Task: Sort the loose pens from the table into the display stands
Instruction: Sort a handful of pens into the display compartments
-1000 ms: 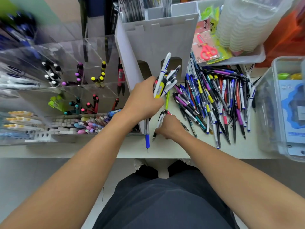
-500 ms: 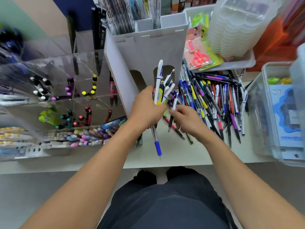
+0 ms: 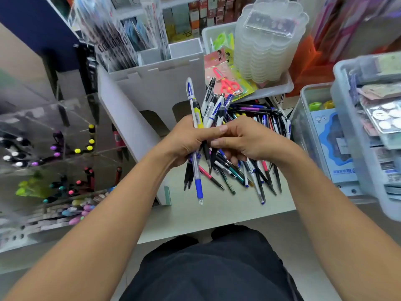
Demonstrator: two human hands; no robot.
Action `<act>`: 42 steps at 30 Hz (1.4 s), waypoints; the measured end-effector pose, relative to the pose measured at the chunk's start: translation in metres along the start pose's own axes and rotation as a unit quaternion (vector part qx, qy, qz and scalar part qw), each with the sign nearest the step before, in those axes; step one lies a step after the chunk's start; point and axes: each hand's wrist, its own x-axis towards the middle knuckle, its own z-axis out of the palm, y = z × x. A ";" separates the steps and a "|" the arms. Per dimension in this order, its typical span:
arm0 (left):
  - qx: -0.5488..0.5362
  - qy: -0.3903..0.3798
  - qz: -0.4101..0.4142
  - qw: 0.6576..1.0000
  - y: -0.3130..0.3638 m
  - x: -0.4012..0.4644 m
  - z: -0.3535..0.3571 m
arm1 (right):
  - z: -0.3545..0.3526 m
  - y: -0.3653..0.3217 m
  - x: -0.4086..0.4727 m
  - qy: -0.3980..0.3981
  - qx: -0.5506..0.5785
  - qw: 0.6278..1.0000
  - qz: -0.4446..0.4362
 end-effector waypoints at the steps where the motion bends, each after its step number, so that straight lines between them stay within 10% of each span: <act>1: 0.011 -0.002 0.003 1.000 0.001 0.001 -0.002 | 0.000 -0.002 0.001 0.005 -0.005 1.000 0.004; 11: 0.127 0.129 0.053 0.982 -0.014 0.007 -0.018 | 0.032 0.010 -0.012 0.102 0.062 0.993 0.023; 20: 0.058 0.236 0.066 0.968 -0.020 0.011 -0.021 | 0.068 0.008 -0.033 -0.058 0.071 0.995 0.045; 25: 0.118 0.211 0.062 0.968 -0.013 0.006 -0.031 | 0.038 0.025 -0.063 -0.084 0.131 0.986 0.065; 33: 0.172 0.147 0.070 0.972 0.003 -0.039 -0.027 | 0.038 -0.015 -0.038 0.168 0.190 0.967 -0.019; 42: 0.185 0.104 0.164 0.963 0.034 -0.151 -0.077 | 0.082 -0.125 -0.037 0.142 0.136 0.962 -0.190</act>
